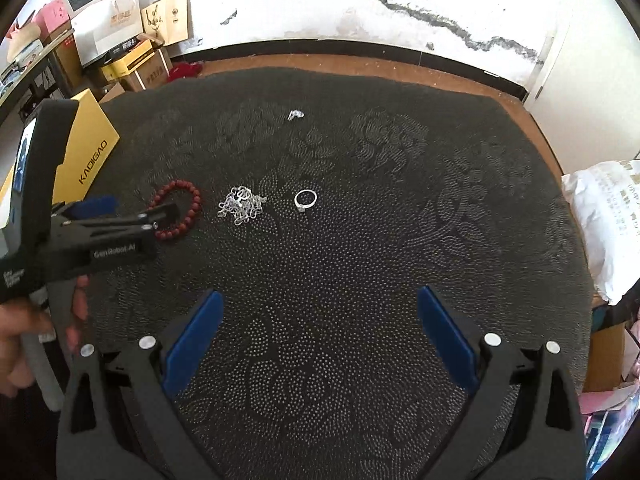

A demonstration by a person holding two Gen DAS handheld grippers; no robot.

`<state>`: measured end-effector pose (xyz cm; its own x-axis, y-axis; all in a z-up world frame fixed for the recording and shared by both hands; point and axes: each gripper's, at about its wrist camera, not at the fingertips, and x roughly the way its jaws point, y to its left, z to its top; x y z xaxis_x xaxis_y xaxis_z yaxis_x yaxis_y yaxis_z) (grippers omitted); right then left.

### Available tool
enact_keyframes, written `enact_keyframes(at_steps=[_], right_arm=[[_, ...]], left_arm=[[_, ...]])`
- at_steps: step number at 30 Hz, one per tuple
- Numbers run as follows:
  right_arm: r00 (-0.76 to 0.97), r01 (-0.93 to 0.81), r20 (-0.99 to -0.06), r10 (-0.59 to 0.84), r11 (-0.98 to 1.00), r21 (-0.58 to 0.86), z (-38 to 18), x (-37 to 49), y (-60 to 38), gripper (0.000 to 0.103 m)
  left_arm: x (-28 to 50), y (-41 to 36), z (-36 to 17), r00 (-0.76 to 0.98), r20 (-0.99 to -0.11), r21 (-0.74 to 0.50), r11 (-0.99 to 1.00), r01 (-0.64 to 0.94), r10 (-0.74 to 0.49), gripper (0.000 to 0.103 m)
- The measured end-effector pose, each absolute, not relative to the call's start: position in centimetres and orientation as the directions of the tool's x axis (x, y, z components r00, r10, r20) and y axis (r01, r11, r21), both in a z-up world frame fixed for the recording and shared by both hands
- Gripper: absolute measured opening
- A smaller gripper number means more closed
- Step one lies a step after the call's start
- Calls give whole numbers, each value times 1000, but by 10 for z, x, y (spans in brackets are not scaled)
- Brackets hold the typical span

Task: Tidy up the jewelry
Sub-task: 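Grasp the red bead bracelet with the left tool while the right tool grasps the silver chain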

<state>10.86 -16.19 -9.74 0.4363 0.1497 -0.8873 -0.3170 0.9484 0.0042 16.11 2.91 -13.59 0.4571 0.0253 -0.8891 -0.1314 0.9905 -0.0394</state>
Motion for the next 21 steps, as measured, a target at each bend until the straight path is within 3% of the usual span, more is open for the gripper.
enact_keyframes(at_steps=[4,7,9,13,15,17,21], right_arm=[[434,-331,-888,150,944,-2,-102,110,-157,94],[436,-332,-887,149,943,-5,-105,114,-155,94],[440,-323,-886,146,946,-4,-106,117,-155,94],[452,-321,-879,151,947,-2,-106,122,-152,94],[460,-321,-876,146,947,-10,-107,124,-150,94],[463,-319,-874,147,948,-9,-108,127,-149,94],[466,-320,-871,158,947,0,-111,136,-146,94]], left_arm=[[163,31,-145,460,-886,2,994,-108,51,96],[161,28,-146,489,-870,18,995,-97,64,87],[159,24,-142,503,-863,21,997,-69,53,61],[157,23,-140,517,-854,32,998,-63,60,35],[157,26,-139,521,-850,47,996,-71,77,14],[152,30,-138,524,-848,53,996,-67,80,7],[150,31,-137,521,-850,50,997,-61,74,7]])
